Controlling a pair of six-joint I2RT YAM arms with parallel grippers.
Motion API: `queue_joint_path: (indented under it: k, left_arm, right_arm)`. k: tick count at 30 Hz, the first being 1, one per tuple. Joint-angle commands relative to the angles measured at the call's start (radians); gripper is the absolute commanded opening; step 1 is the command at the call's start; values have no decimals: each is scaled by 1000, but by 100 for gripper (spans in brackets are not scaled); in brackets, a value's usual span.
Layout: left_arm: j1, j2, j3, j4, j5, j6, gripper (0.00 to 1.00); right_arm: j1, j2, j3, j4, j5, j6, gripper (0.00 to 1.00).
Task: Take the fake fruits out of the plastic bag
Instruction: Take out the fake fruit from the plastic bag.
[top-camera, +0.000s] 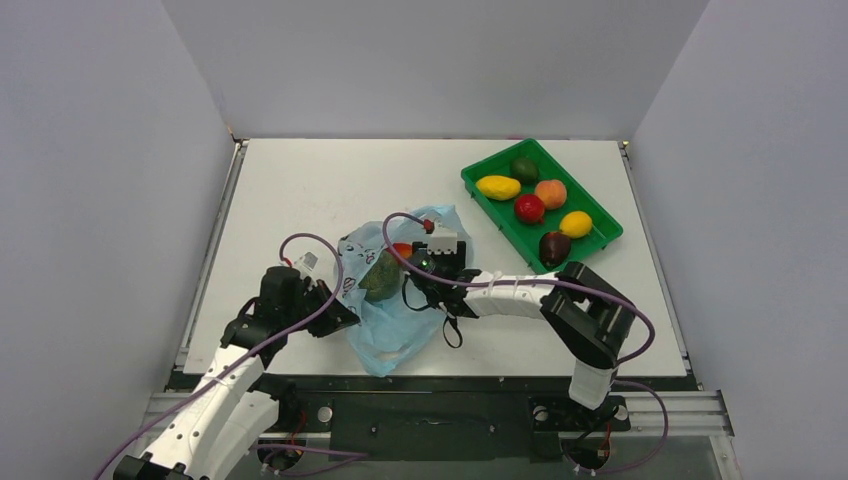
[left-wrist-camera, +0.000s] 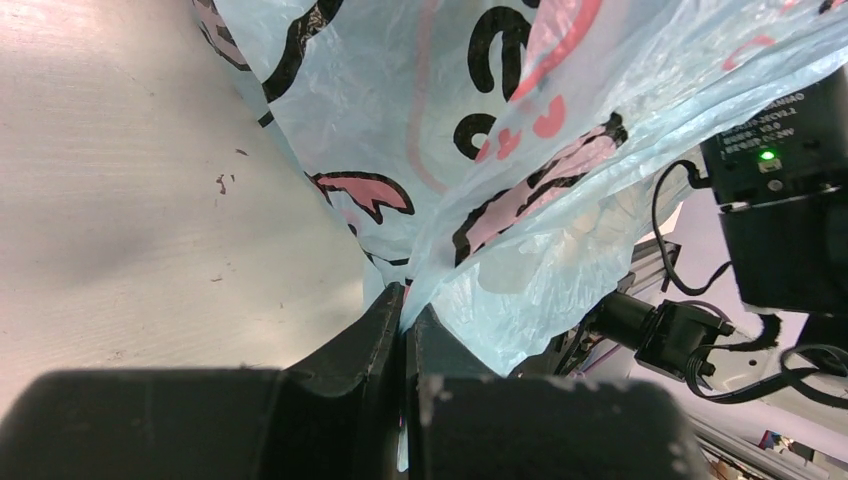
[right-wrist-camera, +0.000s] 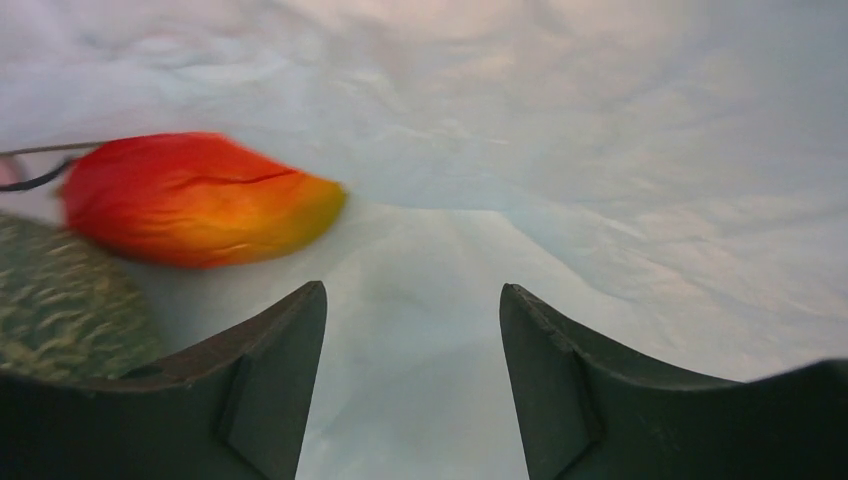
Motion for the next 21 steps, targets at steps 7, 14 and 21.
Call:
queue_joint_path:
  k: [7, 14, 21]
  left_arm:
    - [-6, 11, 25, 41, 5, 15, 0]
    - [-6, 14, 13, 52, 16, 15, 0]
    - [-6, 41, 11, 86, 28, 11, 0]
  right_arm:
    - [-74, 6, 27, 358, -465, -176, 56]
    - [-148, 71, 88, 343, -563, 96, 58]
    - [-139, 85, 58, 334, -461, 565, 72]
